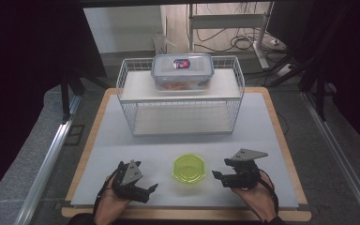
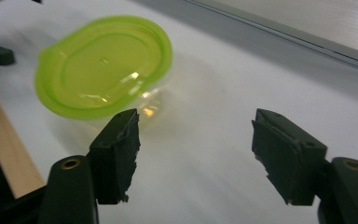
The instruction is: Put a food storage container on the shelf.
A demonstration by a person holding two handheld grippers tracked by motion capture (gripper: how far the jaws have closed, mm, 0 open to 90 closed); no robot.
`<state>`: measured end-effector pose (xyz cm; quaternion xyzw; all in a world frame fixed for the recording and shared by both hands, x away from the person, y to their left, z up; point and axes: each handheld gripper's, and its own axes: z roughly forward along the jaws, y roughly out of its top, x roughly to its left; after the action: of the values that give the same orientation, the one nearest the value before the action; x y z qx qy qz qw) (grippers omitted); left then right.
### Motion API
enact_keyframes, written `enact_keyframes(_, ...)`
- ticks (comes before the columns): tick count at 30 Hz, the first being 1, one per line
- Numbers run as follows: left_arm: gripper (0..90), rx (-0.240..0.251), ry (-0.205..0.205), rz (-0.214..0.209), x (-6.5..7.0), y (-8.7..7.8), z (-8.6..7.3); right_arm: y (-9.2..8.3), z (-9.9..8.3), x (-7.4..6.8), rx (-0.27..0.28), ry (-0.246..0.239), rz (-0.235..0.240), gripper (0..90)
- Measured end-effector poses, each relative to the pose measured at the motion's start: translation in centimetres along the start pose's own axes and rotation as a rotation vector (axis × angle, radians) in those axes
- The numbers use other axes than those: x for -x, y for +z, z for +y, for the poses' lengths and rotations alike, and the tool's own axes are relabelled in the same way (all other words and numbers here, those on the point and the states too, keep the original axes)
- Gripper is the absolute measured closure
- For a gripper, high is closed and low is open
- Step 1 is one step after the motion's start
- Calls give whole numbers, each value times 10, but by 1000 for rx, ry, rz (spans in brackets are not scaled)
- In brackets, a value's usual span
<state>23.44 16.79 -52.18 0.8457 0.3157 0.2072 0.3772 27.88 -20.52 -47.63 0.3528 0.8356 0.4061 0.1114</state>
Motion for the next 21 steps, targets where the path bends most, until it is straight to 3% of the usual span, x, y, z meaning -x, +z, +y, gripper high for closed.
enact_keyframes(7, 33, -3, 7, 2, 0, 0, 0, 6, 7, -13, 5, 30, 41, 390)
enact_keyframes(13, 33, -1, 12, 2, 1, 0, 1, 18, 12, -18, -1, 86, 88, 450)
enact_keyframes(17, 33, -5, 16, 1, 1, 1, 0, 27, 12, -18, -22, 109, 102, 476)
enact_keyframes(21, 33, -2, 15, -2, 2, 1, 1, 32, 11, -11, -34, 175, 136, 506)
